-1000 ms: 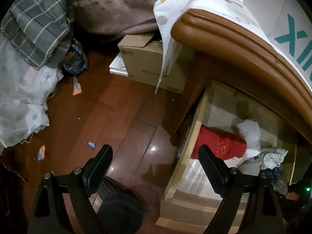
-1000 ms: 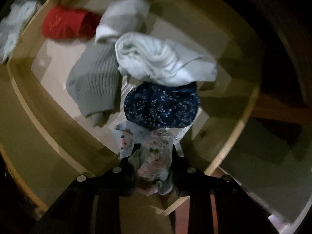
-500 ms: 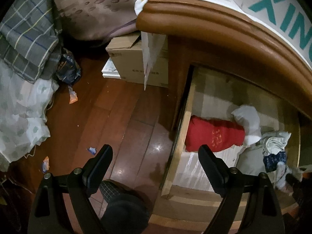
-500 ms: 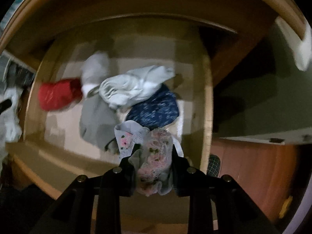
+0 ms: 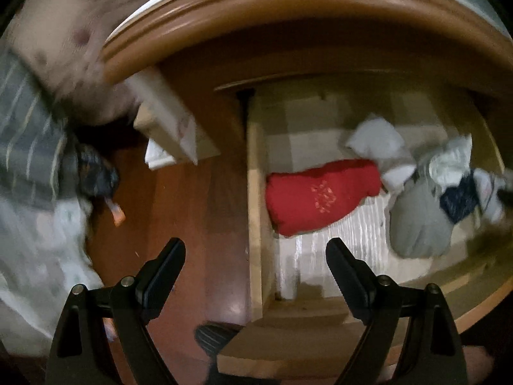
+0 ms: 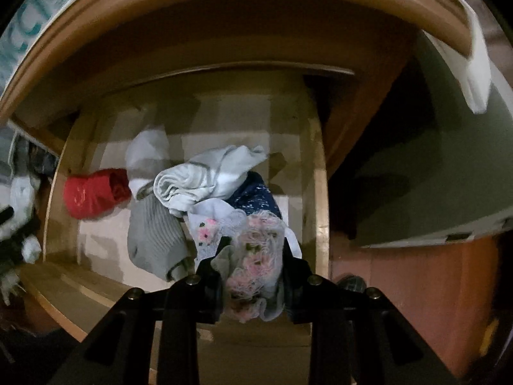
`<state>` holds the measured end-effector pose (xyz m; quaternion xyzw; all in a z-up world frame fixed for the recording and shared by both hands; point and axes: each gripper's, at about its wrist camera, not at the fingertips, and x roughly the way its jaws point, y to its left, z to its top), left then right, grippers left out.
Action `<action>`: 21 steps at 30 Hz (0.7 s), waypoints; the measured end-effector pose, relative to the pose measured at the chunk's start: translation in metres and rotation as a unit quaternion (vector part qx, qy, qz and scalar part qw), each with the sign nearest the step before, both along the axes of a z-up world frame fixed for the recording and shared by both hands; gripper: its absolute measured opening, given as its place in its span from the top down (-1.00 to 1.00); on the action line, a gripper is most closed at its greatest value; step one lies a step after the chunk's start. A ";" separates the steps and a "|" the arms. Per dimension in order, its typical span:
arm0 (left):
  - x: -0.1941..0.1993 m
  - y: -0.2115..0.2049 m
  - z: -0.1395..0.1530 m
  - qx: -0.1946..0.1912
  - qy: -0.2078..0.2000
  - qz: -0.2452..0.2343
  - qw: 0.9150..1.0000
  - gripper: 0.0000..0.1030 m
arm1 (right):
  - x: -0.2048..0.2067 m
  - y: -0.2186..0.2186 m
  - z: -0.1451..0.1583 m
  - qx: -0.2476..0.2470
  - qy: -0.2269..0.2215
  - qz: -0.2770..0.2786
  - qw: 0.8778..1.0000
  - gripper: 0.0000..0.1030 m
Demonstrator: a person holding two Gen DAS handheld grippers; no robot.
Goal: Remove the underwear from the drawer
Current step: 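Grasp the red item in the drawer with the left tool while the right tool holds the pink underwear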
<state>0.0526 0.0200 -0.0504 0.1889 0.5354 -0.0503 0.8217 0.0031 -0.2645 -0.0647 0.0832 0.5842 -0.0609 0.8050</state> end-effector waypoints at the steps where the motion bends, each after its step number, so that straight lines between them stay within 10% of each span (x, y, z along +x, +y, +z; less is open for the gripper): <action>1: -0.002 -0.006 -0.002 0.009 -0.004 -0.017 1.000 -0.70 | -0.001 -0.002 0.000 0.005 0.000 -0.002 1.000 0.46; 6: -0.007 -0.026 -0.005 0.041 -0.013 -0.086 0.995 -0.70 | -0.002 -0.010 0.003 0.022 -0.008 -0.008 1.000 0.46; 12: -0.002 -0.053 -0.014 0.123 -0.016 -0.213 0.969 -0.70 | -0.003 -0.013 0.011 0.049 -0.016 -0.010 0.999 0.46; 21: 0.022 -0.079 -0.045 0.150 0.036 -0.280 0.948 -0.70 | -0.003 -0.016 0.016 0.053 -0.023 -0.014 0.998 0.46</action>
